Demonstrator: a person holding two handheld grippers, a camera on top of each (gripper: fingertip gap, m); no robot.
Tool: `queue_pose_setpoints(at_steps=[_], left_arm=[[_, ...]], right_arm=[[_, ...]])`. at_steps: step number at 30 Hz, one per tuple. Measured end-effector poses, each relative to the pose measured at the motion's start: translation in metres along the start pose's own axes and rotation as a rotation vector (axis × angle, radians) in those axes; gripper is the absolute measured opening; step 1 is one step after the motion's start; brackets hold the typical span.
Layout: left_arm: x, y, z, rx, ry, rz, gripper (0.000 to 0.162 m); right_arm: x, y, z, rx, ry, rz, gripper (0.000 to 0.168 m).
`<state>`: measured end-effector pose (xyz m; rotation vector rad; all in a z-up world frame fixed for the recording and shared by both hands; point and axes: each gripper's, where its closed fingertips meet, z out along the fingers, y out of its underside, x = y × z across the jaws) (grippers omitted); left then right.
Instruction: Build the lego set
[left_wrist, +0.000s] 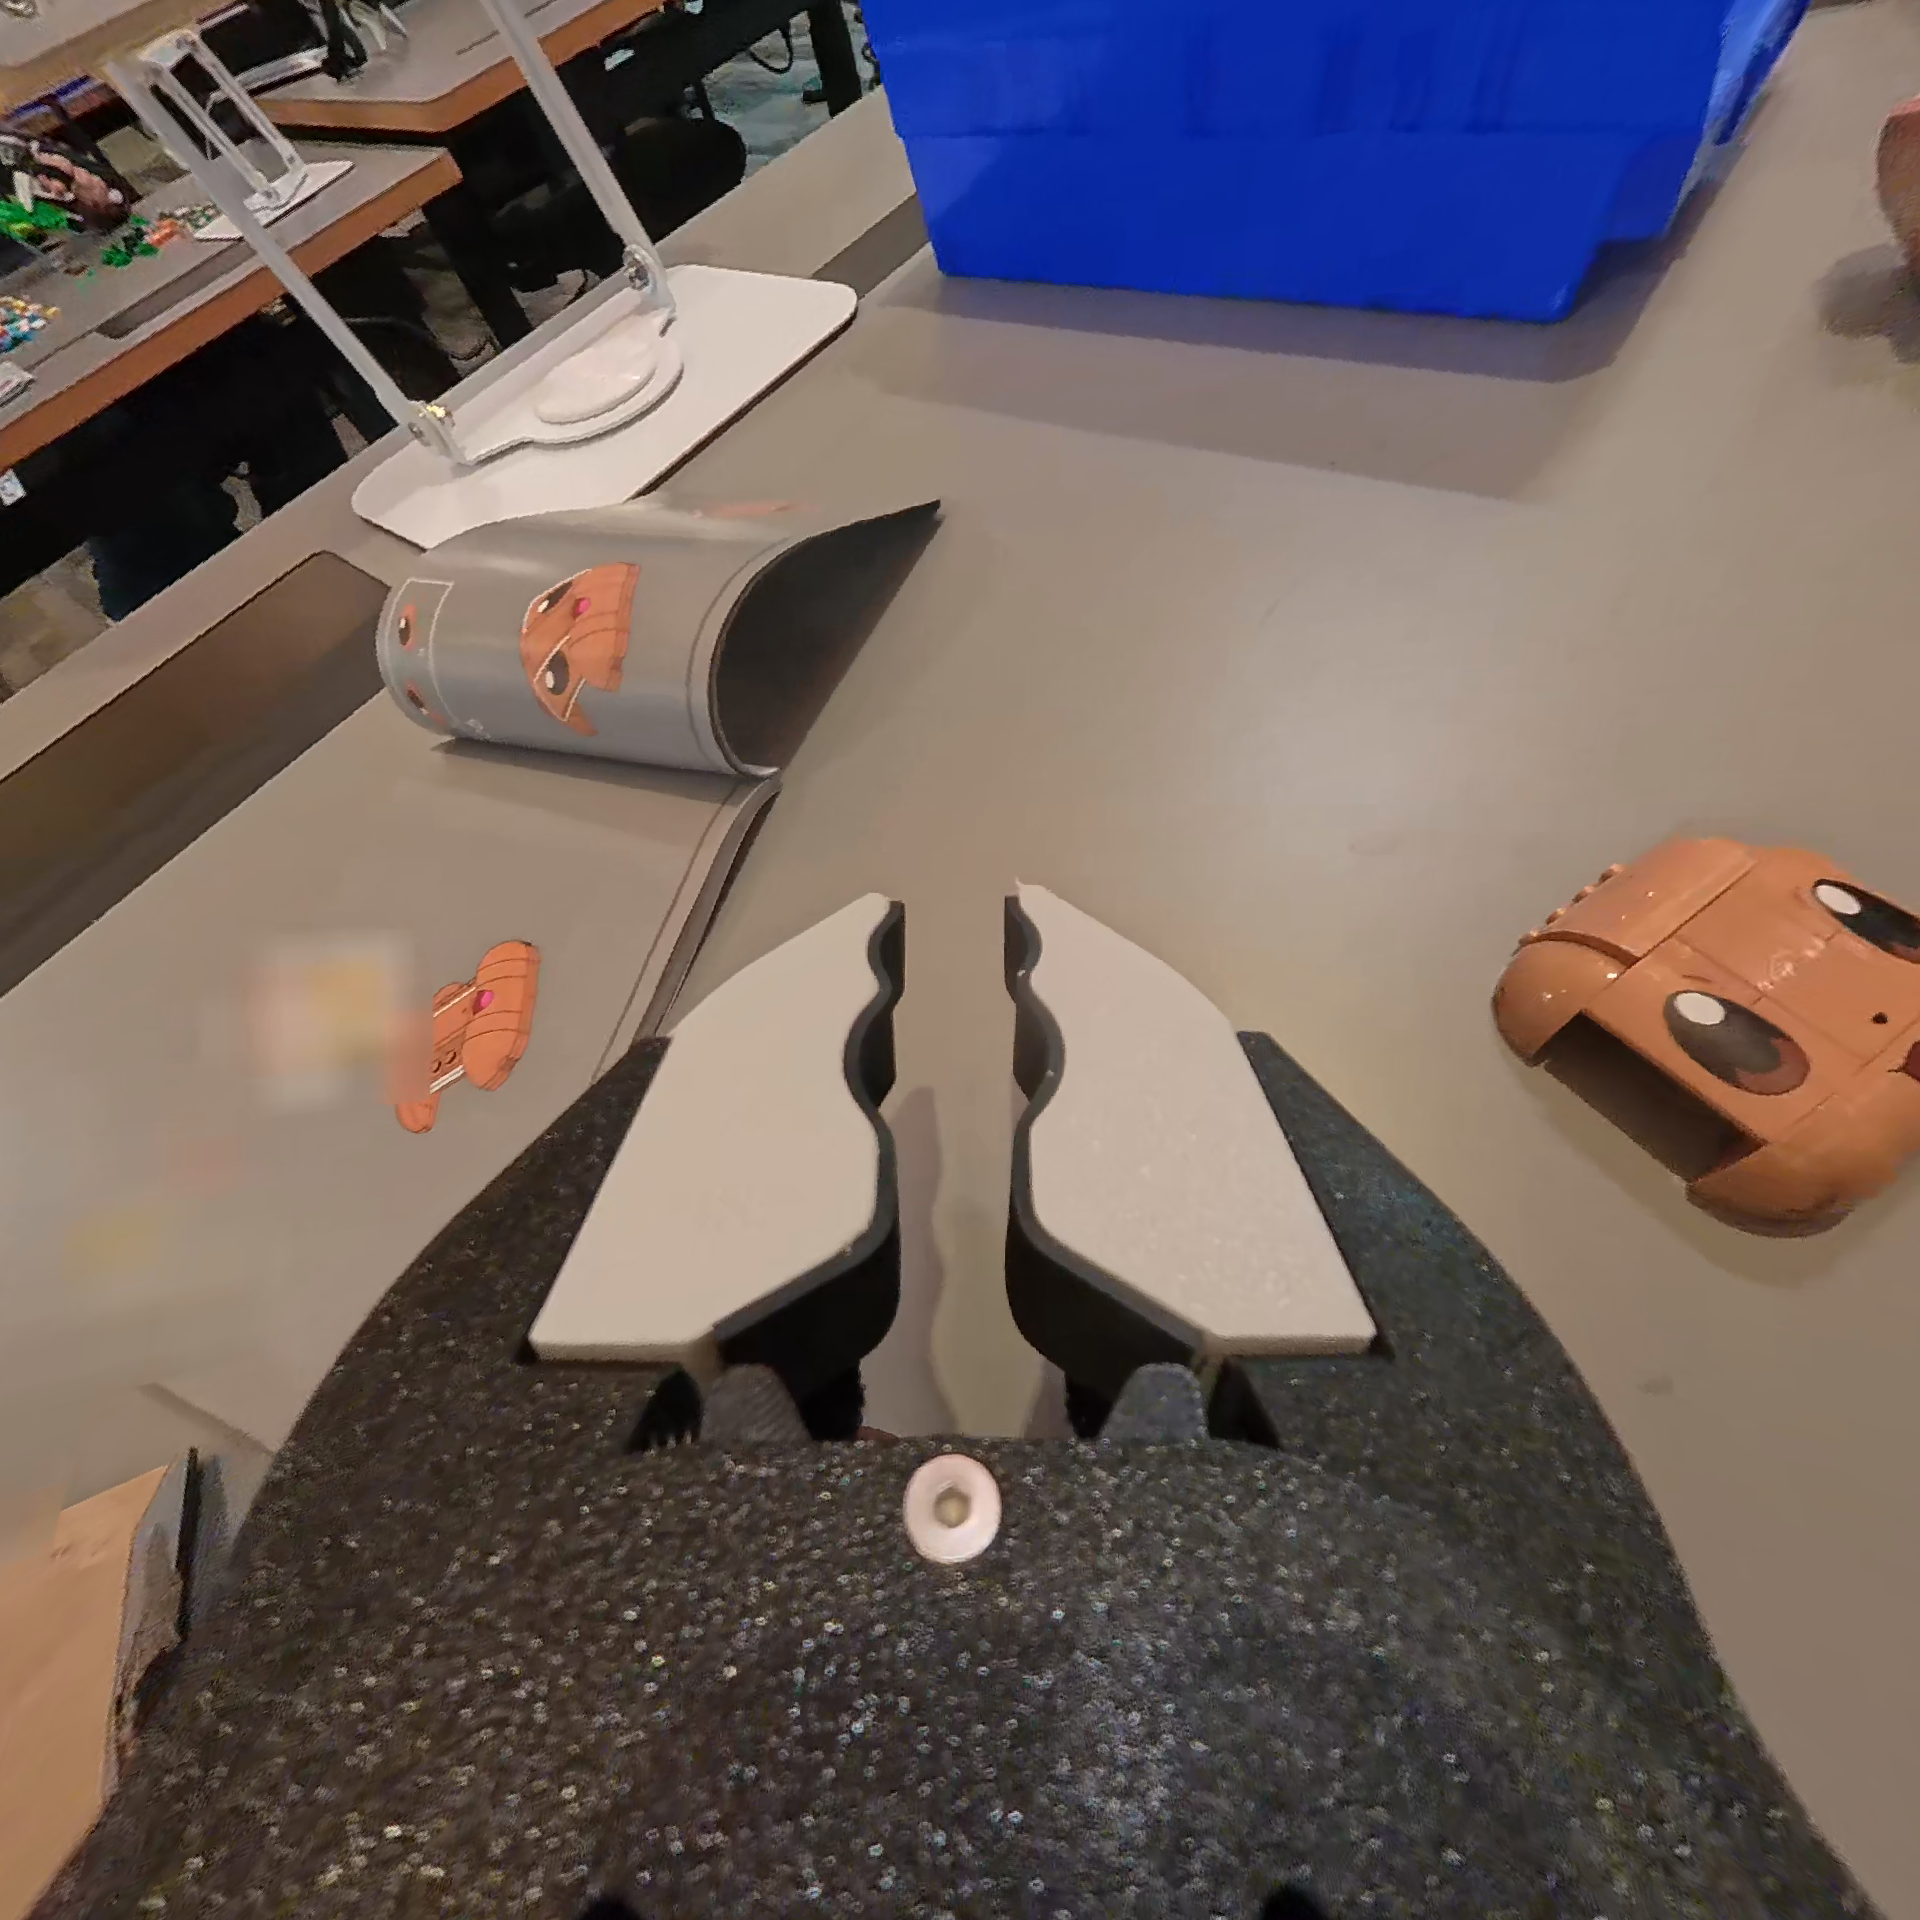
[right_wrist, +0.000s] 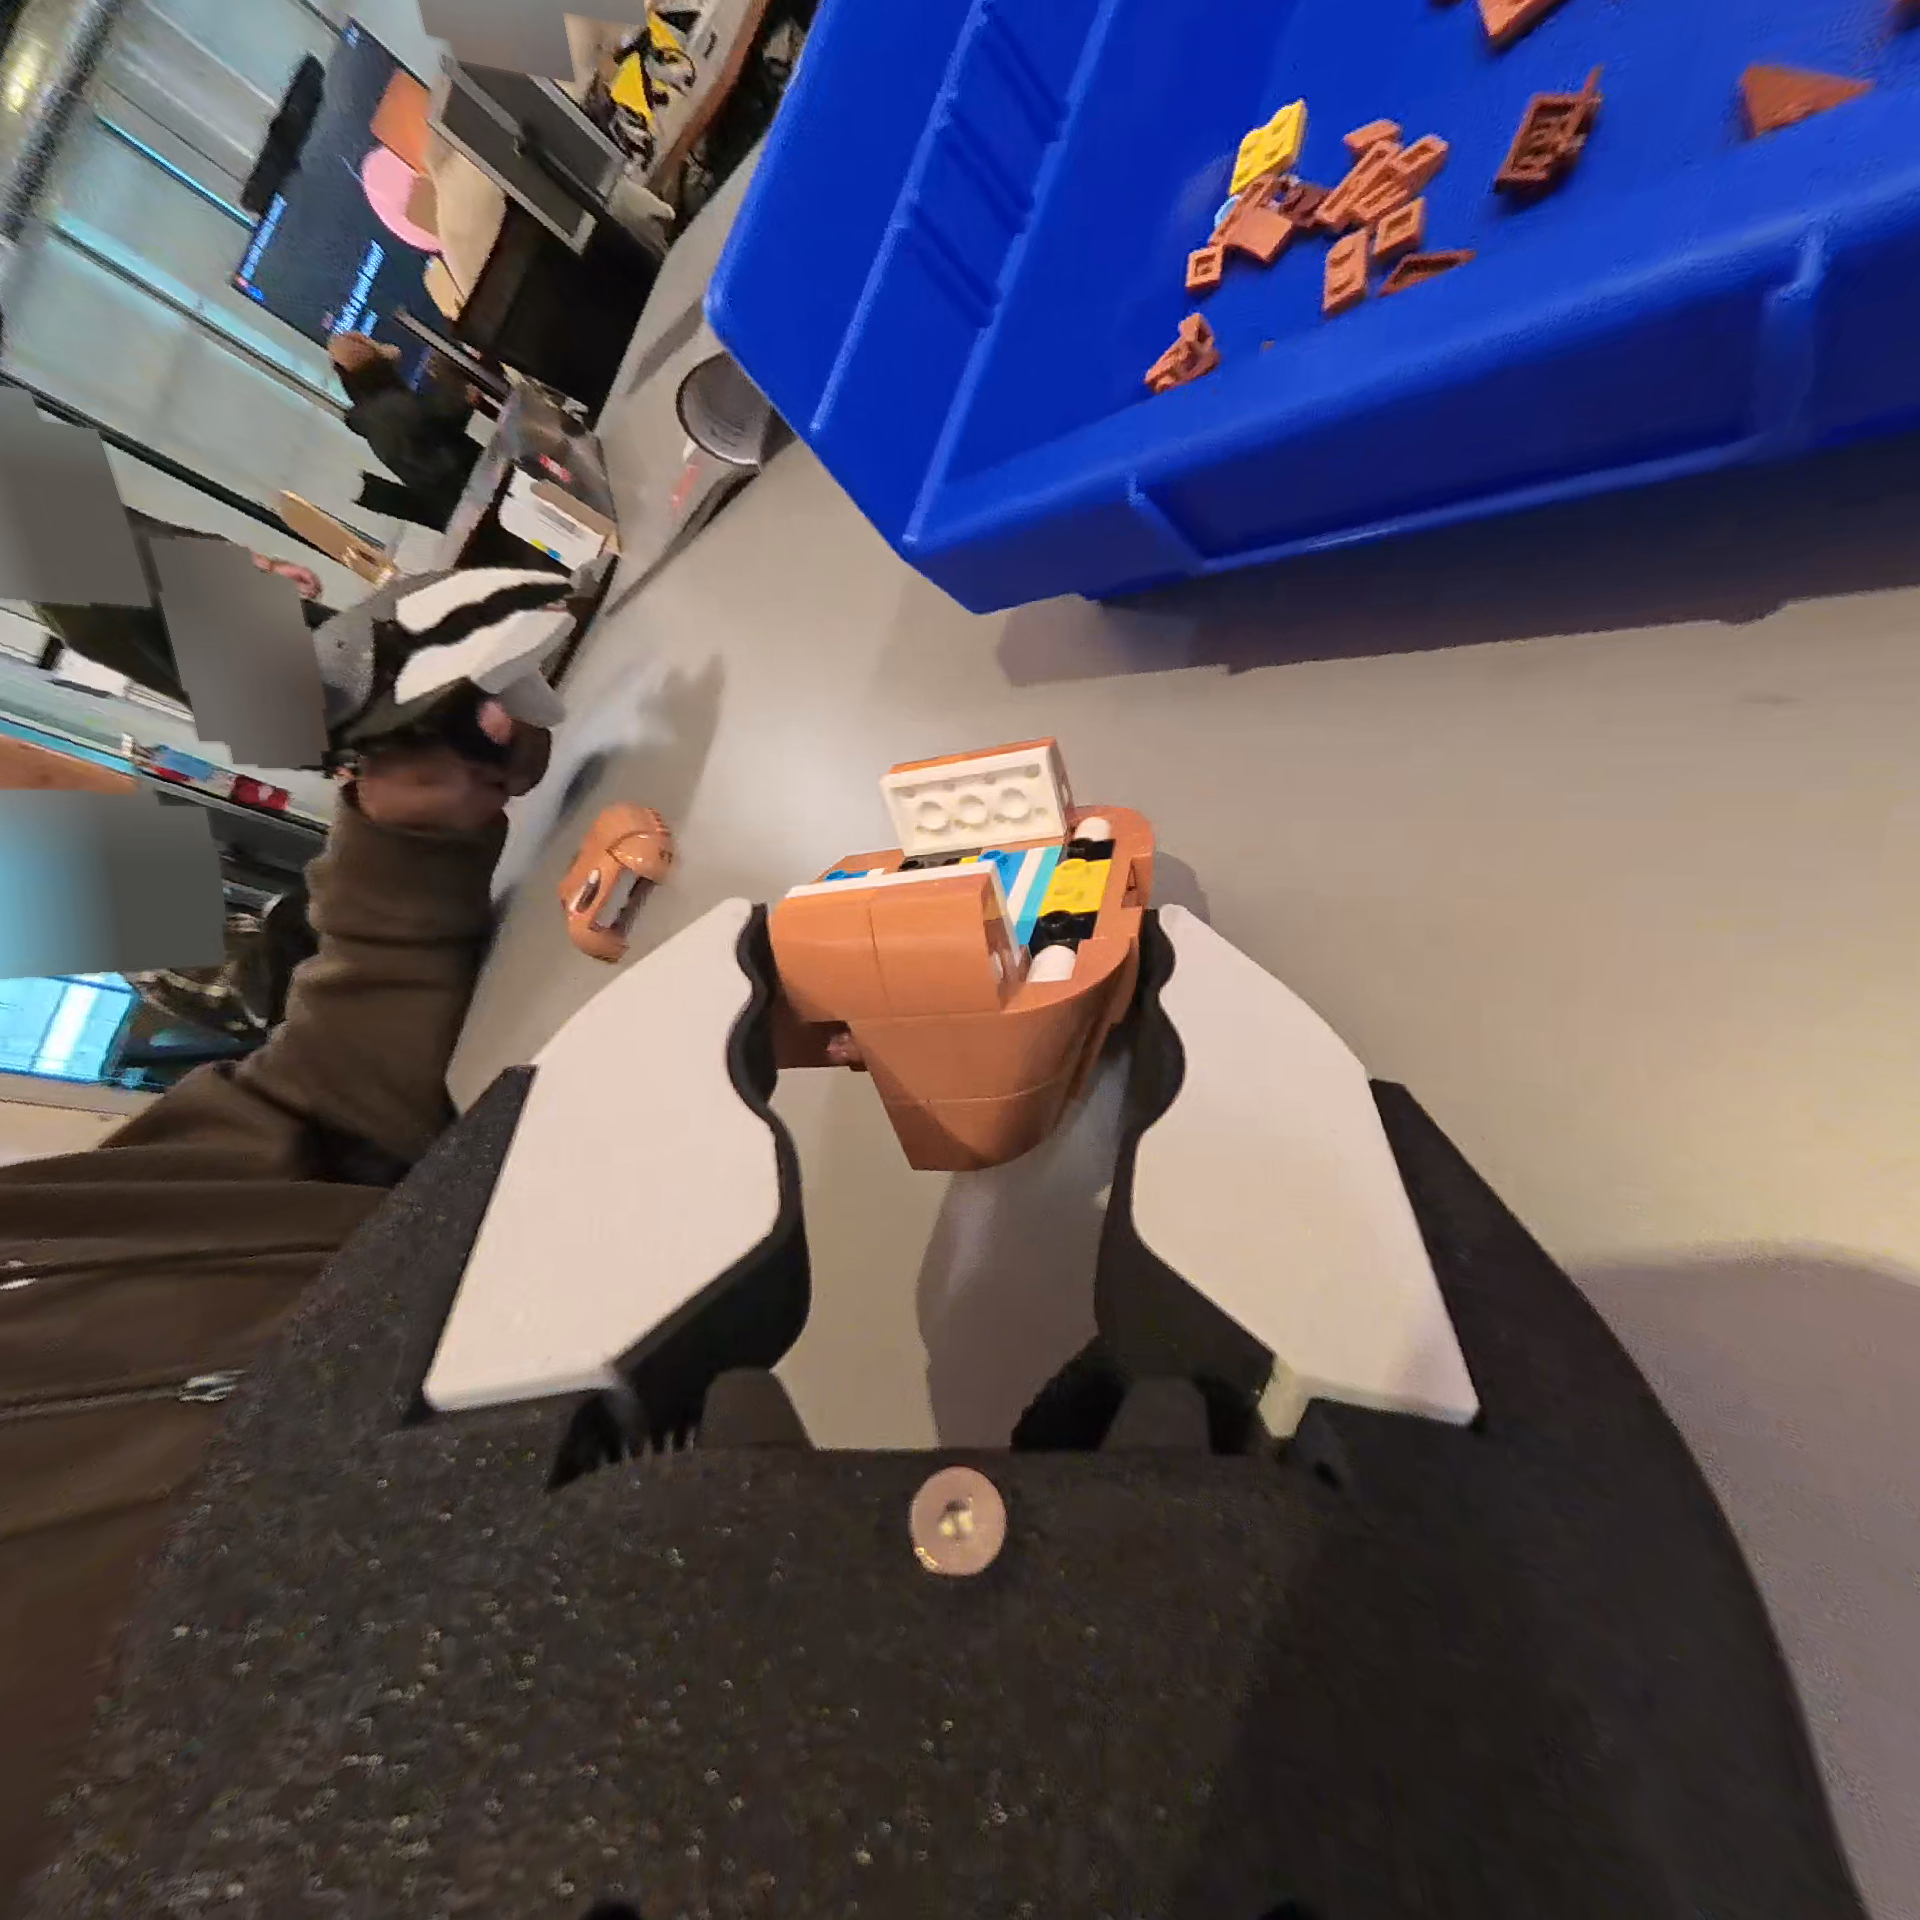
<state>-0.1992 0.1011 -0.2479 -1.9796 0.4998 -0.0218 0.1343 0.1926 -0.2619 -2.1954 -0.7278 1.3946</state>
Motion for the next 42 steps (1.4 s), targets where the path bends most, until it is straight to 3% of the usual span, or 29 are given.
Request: queue_pose_setpoints(at_steps=[6, 10, 14, 17, 22, 28, 31, 36, 42], left_arm=[[0.009, -0.002, 0.001, -0.002, 0.025, 0.021, 0.018], [0.014, -0.002, 0.002, -0.007, 0.041, 0.036, 0.018], [0.019, -0.002, 0.002, -0.006, 0.067, 0.047, 0.018], [0.025, -0.002, 0.003, -0.004, 0.097, 0.058, 0.019], [0.043, -0.004, -0.001, 0.026, 0.216, 0.083, 0.025], [0.097, -0.010, -0.024, 0.113, 0.560, 0.169, 0.048], [0.120, -0.011, -0.026, 0.086, 0.642, 0.252, 0.064], [0.146, 0.001, -0.014, -0.150, 0.652, 0.367, 0.080], [0.152, 0.022, -0.002, -0.355, 0.641, 0.471, 0.081]], right_arm=[[0.013, 0.001, 0.003, -0.035, 0.158, -0.167, 0.065], [0.014, -0.007, -0.009, 0.001, 0.206, -0.281, 0.076], [0.002, -0.020, -0.025, 0.036, 0.256, -0.541, 0.079], [-0.009, -0.017, -0.026, -0.070, 0.297, -0.808, 0.083], [-0.012, 0.001, -0.014, -0.400, 0.324, -1.153, 0.089], [-0.017, 0.005, -0.003, -0.534, 0.242, -1.219, 0.091], [-0.018, 0.001, 0.000, -0.541, 0.243, -1.233, 0.091], [-0.025, 0.006, 0.007, -0.516, 0.214, -1.216, 0.091], [-0.034, 0.024, 0.014, -0.484, 0.137, -1.165, 0.089]])
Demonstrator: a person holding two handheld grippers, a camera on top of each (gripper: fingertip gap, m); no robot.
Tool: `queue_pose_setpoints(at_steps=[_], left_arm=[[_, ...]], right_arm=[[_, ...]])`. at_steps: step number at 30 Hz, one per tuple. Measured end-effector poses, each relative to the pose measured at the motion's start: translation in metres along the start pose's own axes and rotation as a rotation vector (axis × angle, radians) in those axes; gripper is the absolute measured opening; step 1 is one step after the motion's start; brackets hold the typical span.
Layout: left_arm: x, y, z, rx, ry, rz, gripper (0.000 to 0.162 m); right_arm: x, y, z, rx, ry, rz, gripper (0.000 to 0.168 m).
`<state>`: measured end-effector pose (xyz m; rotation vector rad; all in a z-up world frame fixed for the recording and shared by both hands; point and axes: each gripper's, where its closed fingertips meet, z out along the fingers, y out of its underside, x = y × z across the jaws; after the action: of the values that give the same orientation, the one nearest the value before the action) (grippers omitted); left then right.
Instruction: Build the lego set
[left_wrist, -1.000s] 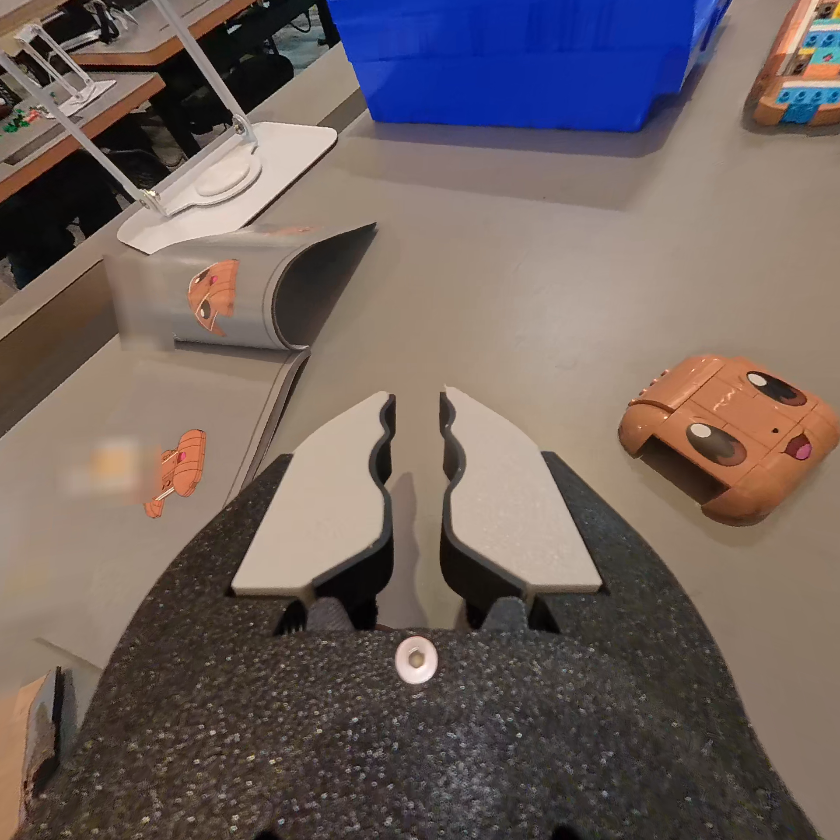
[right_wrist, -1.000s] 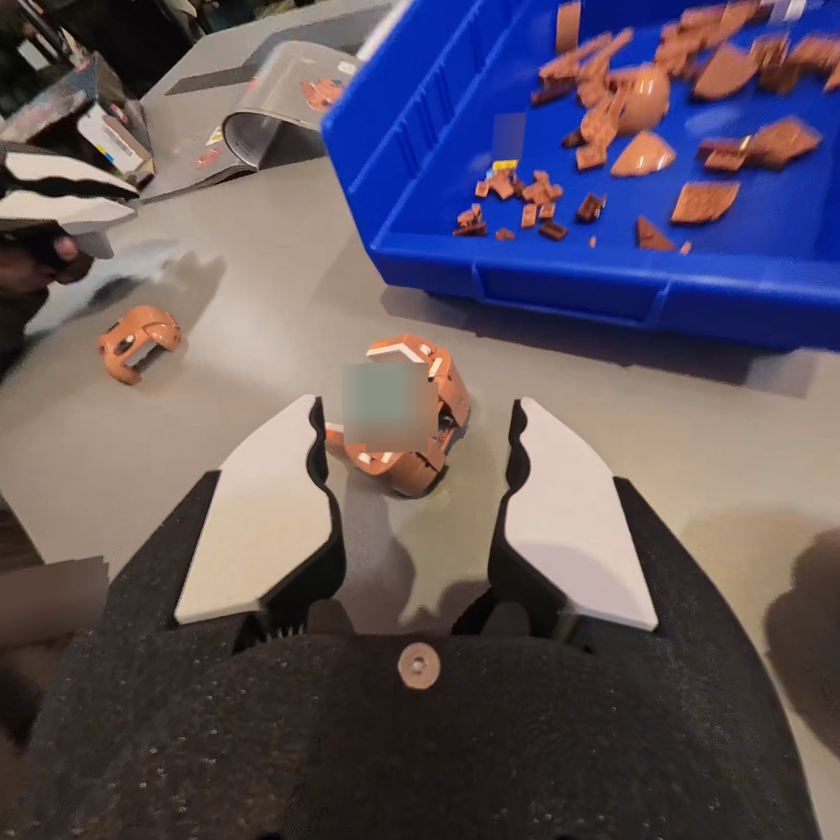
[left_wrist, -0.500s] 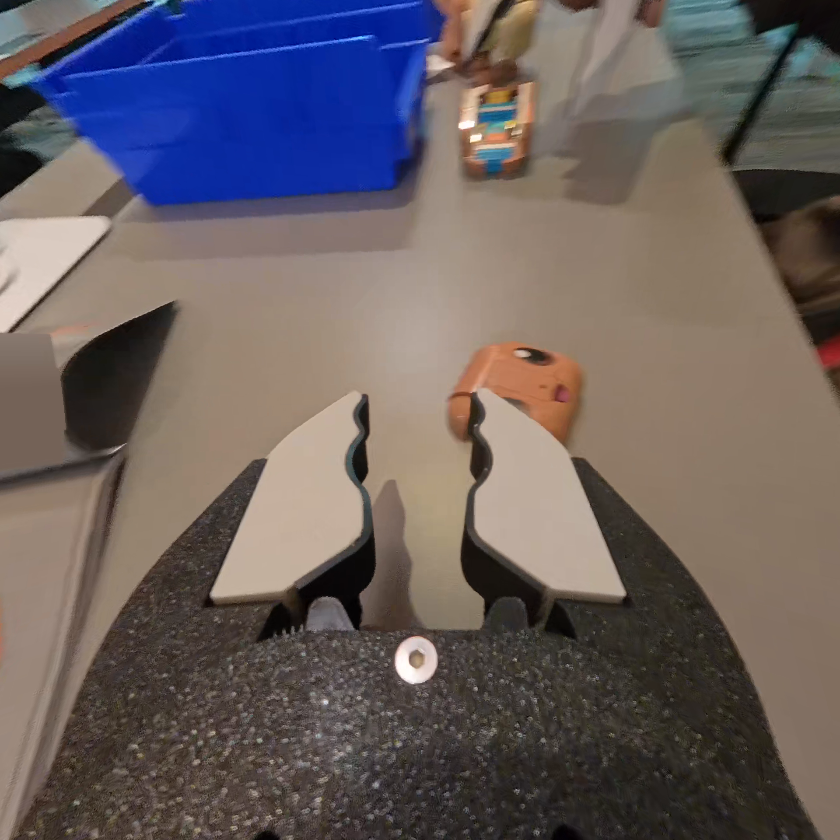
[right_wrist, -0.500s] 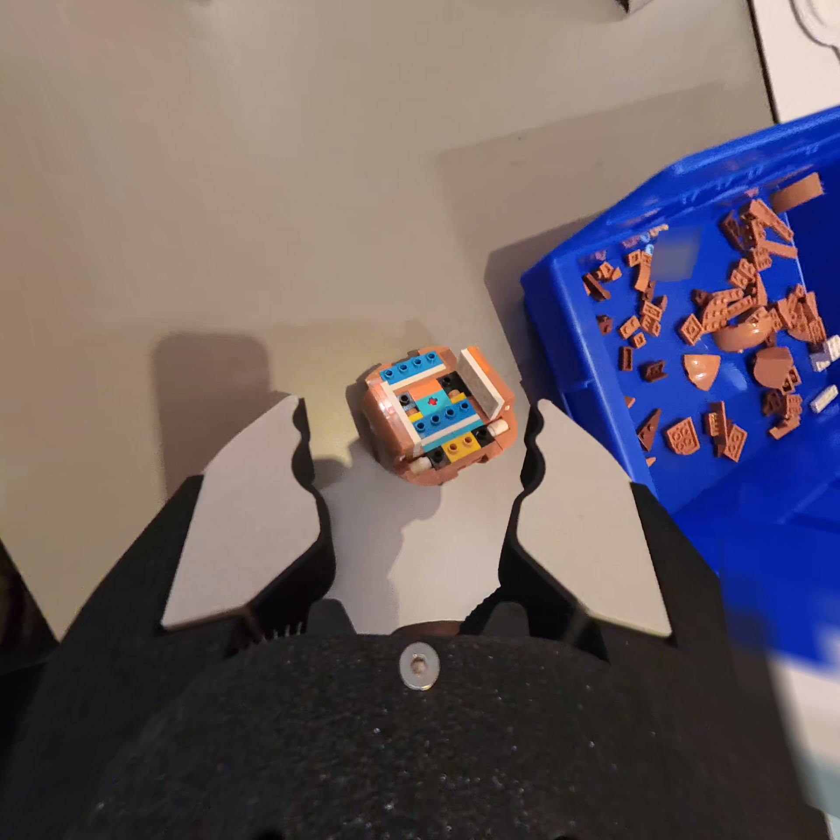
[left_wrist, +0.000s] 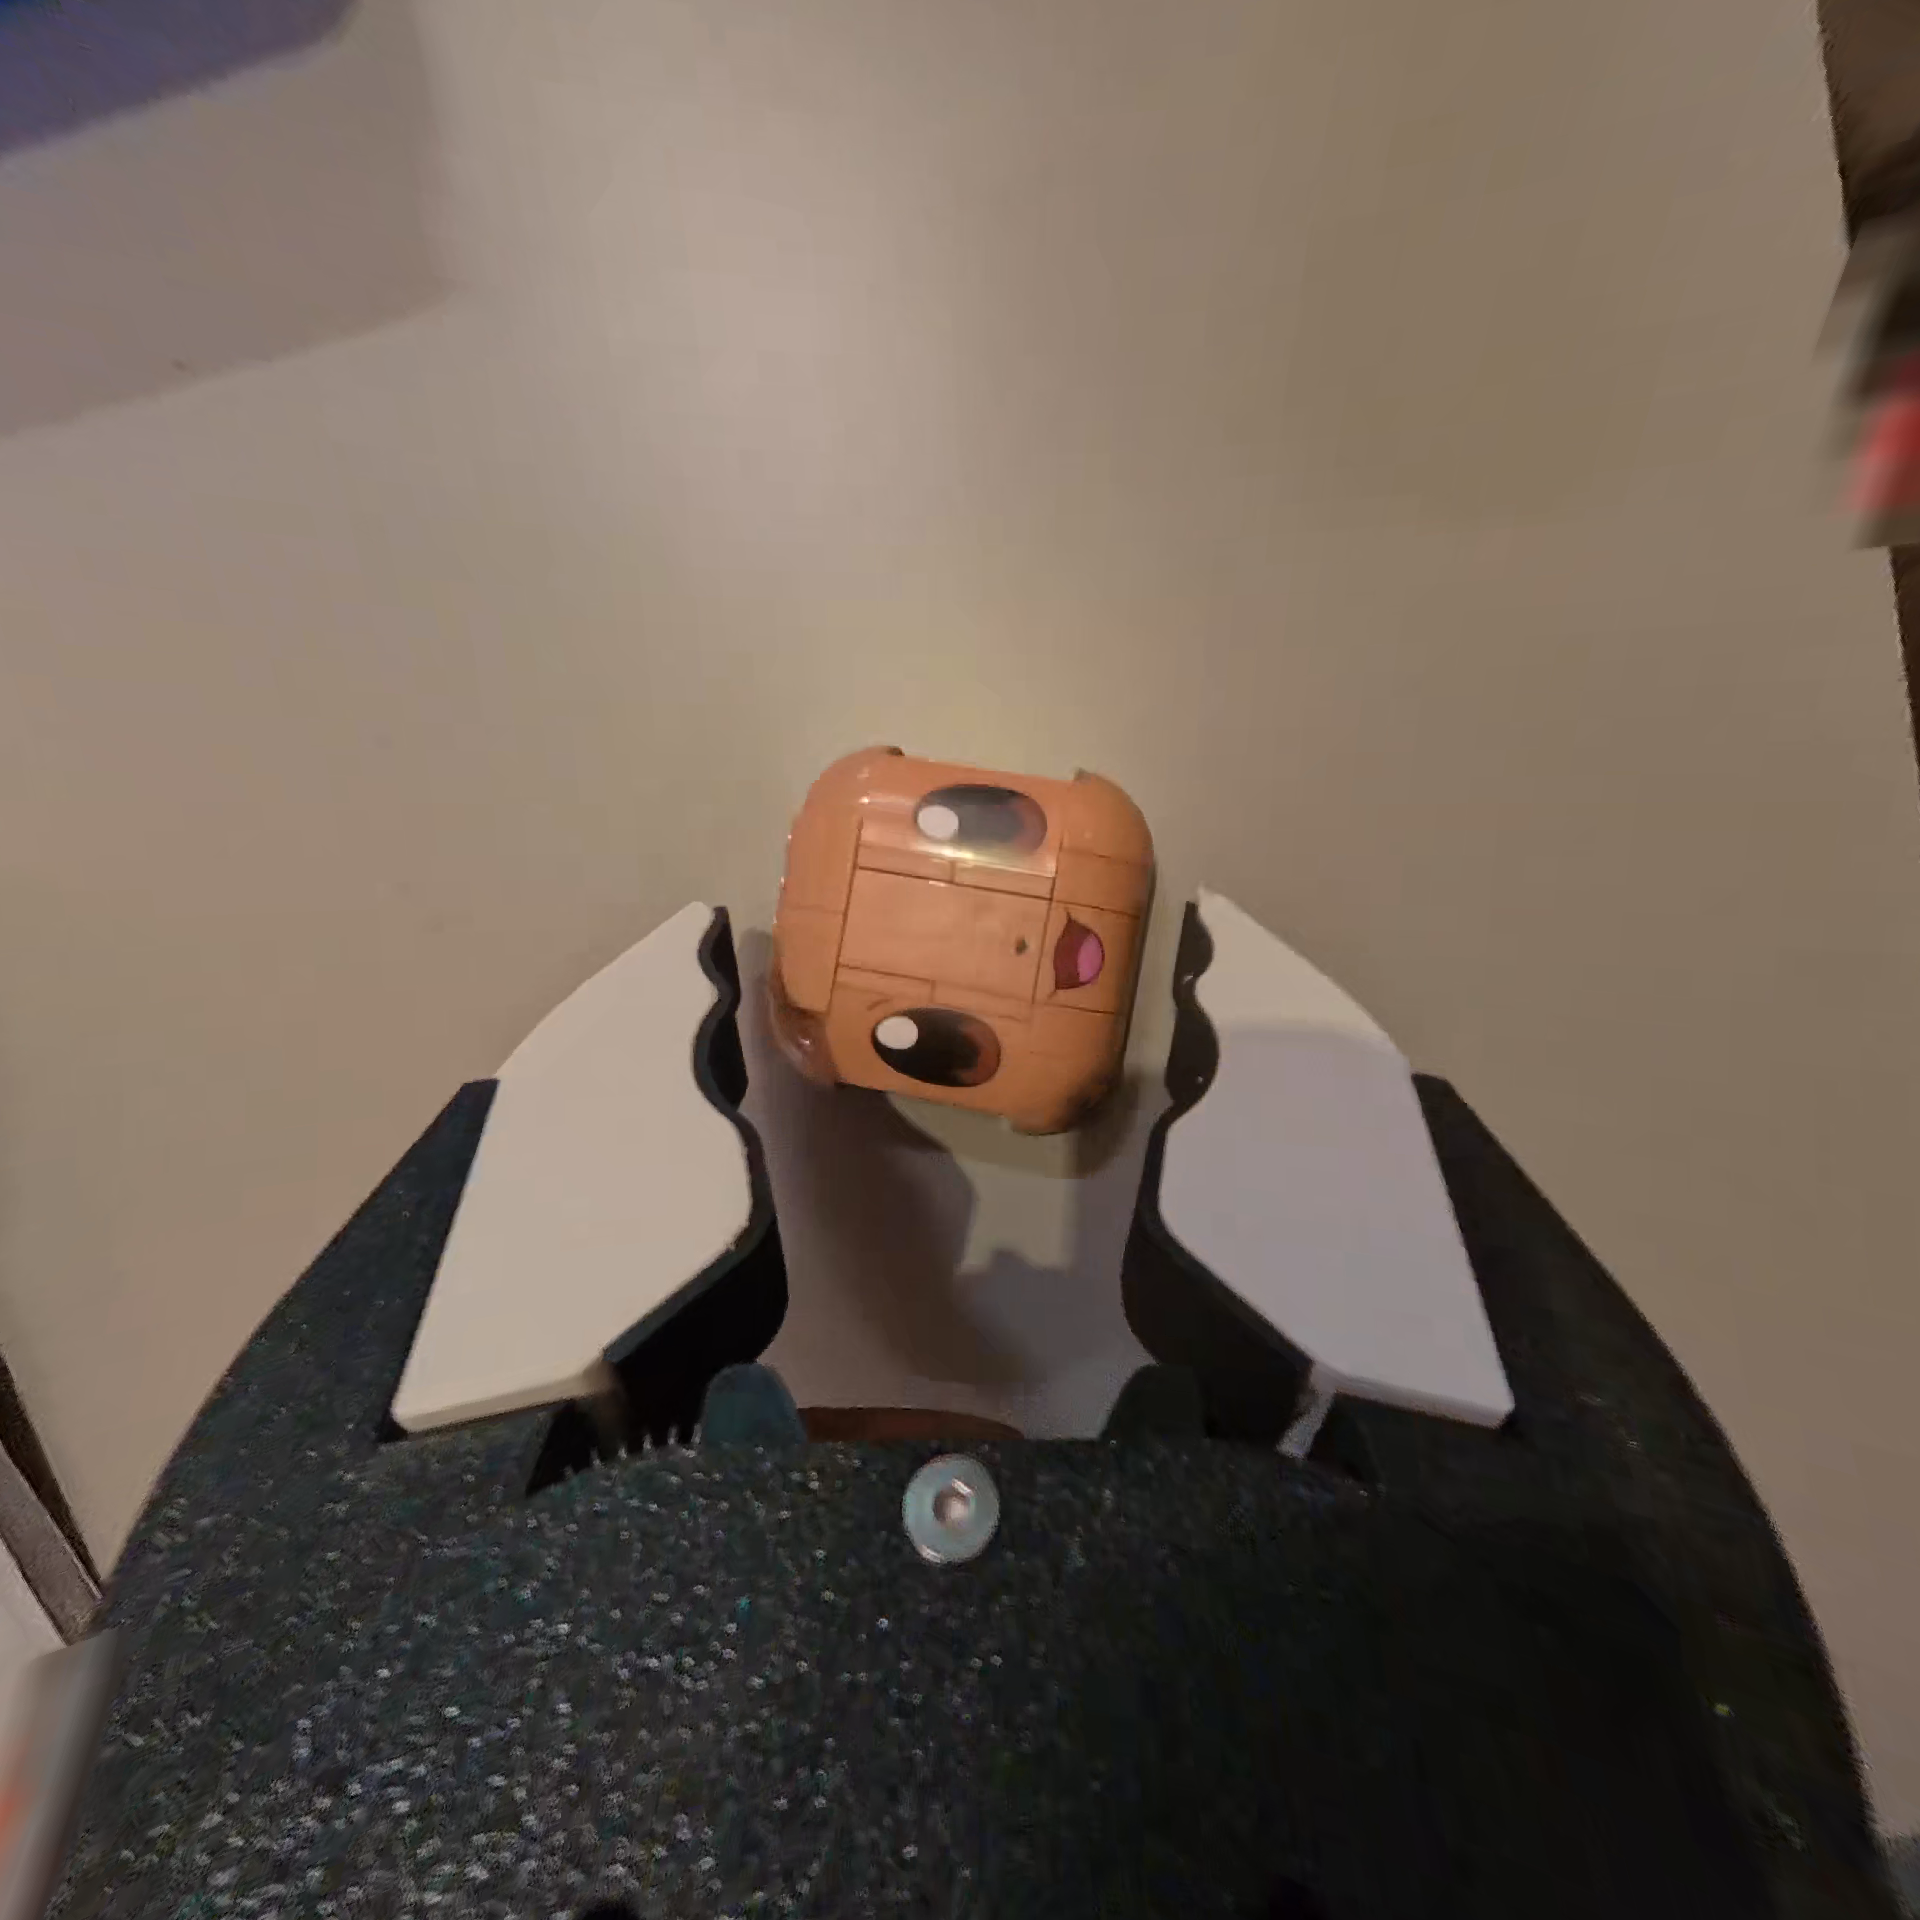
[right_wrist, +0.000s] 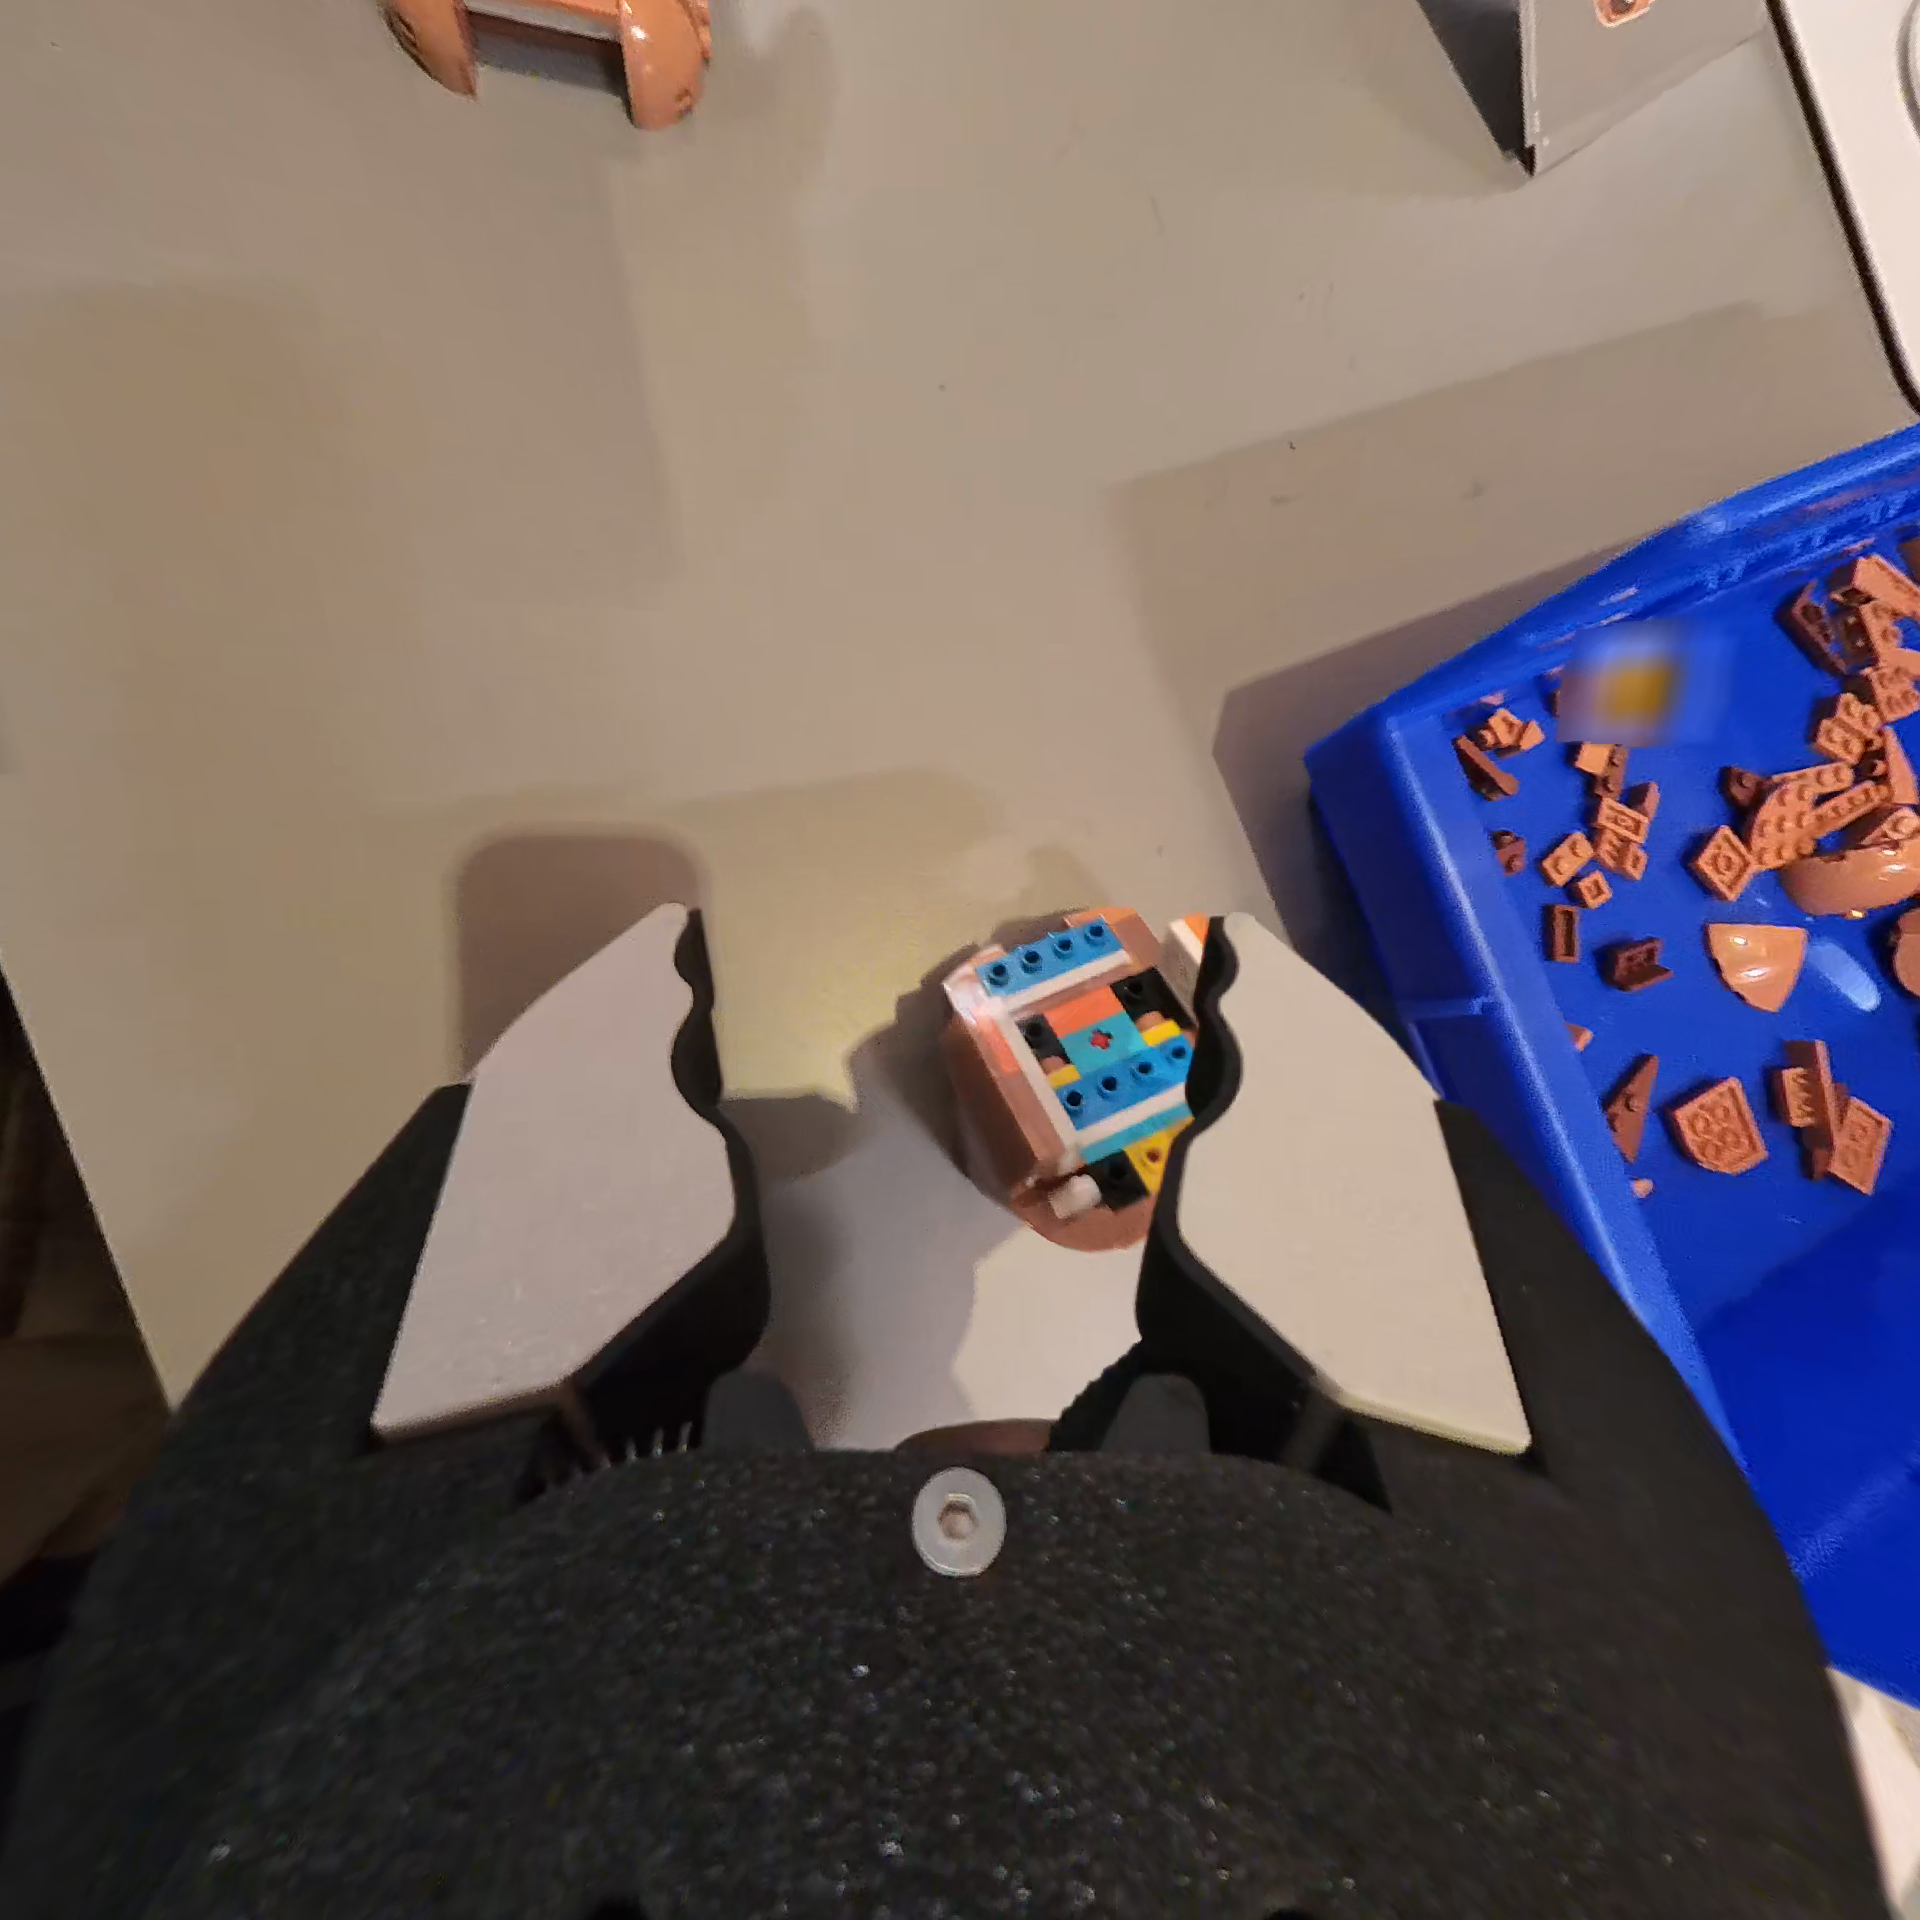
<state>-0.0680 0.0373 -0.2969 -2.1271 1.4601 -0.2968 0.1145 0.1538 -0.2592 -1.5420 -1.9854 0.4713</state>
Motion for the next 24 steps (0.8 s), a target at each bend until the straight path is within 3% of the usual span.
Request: queue_pose_setpoints(at_steps=[2, 11, 16, 24], left_arm=[[0.001, -0.001, 0.002, -0.004, 0.033, 0.022, 0.068], [0.004, -0.016, 0.008, 0.191, 0.087, 0.166, 0.067], [0.002, -0.025, 0.008, 0.261, 0.042, 0.239, 0.067], [-0.006, -0.037, 0.002, 0.334, -0.101, 0.367, 0.067]], right_arm=[[-0.007, -0.009, 0.003, 0.046, -0.023, 0.030, 0.088], [-0.069, -0.095, 0.042, 0.314, -0.319, 0.321, 0.077], [-0.075, -0.110, 0.079, 0.307, -0.407, 0.496, 0.076], [-0.067, -0.125, 0.088, 0.322, -0.487, 0.586, 0.072]])
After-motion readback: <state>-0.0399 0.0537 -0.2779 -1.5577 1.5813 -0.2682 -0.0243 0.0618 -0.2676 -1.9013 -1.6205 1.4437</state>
